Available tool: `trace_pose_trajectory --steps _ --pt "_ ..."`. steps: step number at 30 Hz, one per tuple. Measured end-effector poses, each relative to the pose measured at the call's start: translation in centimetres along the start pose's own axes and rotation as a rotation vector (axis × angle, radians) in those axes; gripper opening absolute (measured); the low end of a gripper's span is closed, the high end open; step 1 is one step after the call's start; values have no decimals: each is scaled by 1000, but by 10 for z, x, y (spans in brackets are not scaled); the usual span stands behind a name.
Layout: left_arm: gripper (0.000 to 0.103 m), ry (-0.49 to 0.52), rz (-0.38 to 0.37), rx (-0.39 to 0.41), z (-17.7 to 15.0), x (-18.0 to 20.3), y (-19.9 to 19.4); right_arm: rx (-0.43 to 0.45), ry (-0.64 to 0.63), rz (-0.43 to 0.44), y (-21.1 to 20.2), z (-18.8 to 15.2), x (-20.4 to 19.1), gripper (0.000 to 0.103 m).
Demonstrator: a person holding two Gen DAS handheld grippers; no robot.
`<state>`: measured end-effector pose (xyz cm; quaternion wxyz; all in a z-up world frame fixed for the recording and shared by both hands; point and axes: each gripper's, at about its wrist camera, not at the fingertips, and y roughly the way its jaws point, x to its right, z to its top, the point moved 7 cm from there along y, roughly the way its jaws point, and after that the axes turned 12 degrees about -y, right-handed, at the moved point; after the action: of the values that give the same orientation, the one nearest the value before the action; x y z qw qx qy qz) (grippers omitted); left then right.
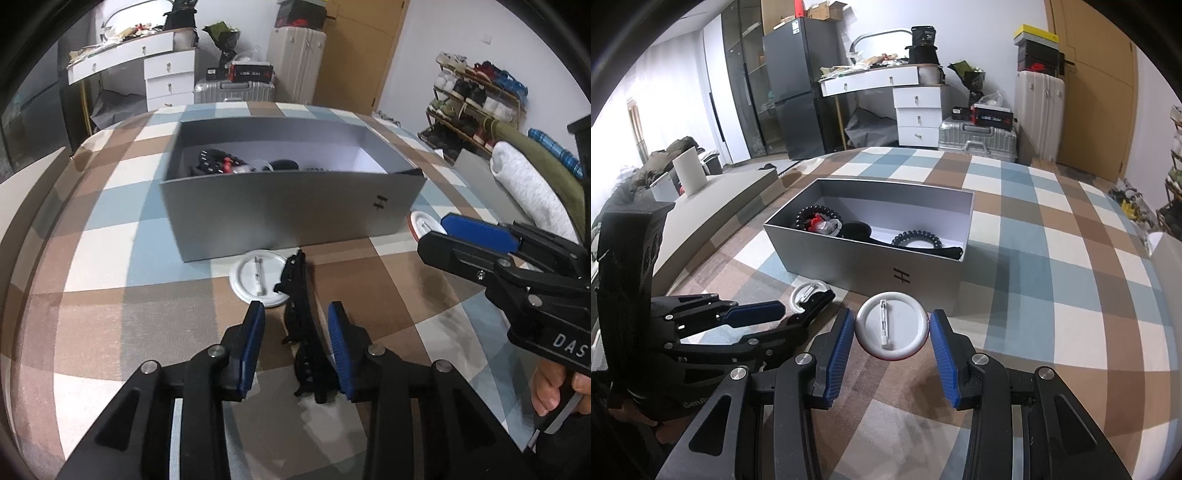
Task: Organize jewelry
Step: 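Lift the badge and black claw clip toward the grey box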
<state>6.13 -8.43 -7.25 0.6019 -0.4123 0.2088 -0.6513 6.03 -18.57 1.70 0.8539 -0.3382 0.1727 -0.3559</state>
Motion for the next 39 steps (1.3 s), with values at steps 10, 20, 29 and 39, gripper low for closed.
trace_pose_trajectory --steps 10,20,29,39 --pt "12 73 -5 32 -1 8 -11 13 4 -4 -4 2 1 41" --pt "12 47 -30 124 14 3 -29 69 13 2 -14 10 3 41" --pt "12 20 -14 162 24 -4 -32 103 20 13 -17 15 1 41" --pt "12 3 -15 195 27 -10 -38 121 32 18 -18 15 1 41"
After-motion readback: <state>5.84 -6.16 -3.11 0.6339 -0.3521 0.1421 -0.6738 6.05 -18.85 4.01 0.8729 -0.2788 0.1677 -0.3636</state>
